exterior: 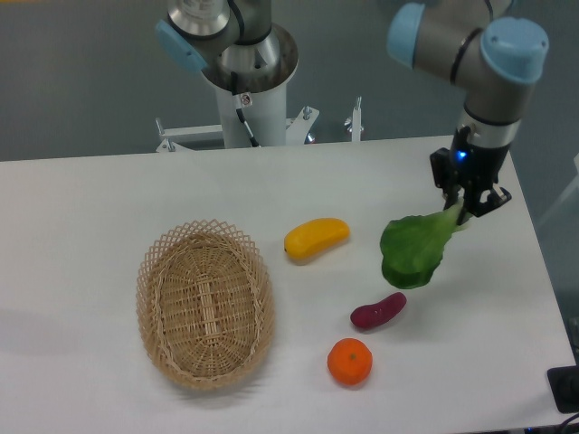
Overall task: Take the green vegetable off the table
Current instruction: 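Lift the gripped bok choy up off the table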
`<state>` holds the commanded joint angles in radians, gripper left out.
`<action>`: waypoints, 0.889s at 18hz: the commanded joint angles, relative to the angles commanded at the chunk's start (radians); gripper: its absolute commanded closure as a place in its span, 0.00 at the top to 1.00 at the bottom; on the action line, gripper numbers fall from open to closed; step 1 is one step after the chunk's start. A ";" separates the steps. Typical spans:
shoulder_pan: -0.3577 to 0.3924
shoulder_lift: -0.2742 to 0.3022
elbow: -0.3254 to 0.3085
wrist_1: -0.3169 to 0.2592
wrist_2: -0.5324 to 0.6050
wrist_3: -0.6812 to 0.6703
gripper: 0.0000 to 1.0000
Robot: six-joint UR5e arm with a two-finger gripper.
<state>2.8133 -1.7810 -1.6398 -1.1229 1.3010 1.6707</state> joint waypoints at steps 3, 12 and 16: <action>-0.003 0.008 0.006 0.003 -0.022 -0.051 0.33; -0.002 0.008 0.025 0.009 -0.055 -0.101 0.33; -0.002 0.006 0.026 0.011 -0.055 -0.101 0.33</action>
<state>2.8118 -1.7748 -1.6137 -1.1121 1.2456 1.5693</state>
